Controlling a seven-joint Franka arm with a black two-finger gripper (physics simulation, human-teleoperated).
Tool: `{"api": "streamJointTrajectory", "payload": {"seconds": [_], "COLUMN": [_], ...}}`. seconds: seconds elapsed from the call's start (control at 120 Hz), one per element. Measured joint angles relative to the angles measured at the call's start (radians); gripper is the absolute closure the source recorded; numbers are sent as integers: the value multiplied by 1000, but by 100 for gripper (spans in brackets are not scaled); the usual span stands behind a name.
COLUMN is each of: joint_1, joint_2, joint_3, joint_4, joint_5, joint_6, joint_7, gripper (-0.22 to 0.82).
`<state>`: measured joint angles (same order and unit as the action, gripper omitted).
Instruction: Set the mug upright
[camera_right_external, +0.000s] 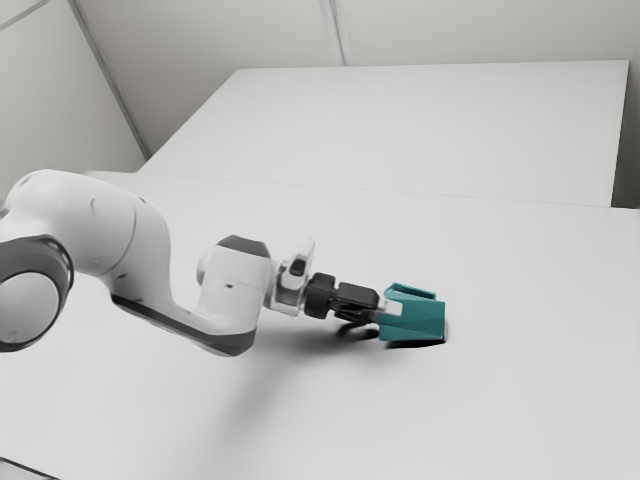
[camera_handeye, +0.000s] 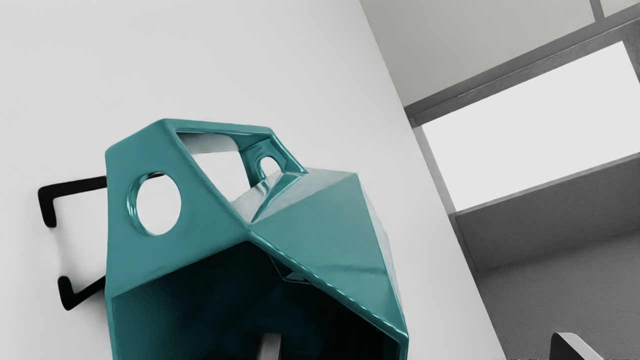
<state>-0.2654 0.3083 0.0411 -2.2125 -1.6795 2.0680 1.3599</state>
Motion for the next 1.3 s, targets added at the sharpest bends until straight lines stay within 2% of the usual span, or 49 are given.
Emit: {"api": "streamJointTrajectory", "payload": {"seconds": [0.167,0.275,0.692,1.008,1.142,1.3], "joint_1": [-13,-15,-17,-17,-17,-17], "joint_2": [8,10,12,11,7,-6], "joint_3": [-1,-1,-1,-1,-1,-1], "joint_4": [14,17,16,16,16,15], "joint_5": [-4,-4,-20,-22,-24,-27], "joint_6": [4,5,5,6,7,9], "joint_7": [25,38,70,81,84,86], "gripper": [3,7,36,67,73,76]}}
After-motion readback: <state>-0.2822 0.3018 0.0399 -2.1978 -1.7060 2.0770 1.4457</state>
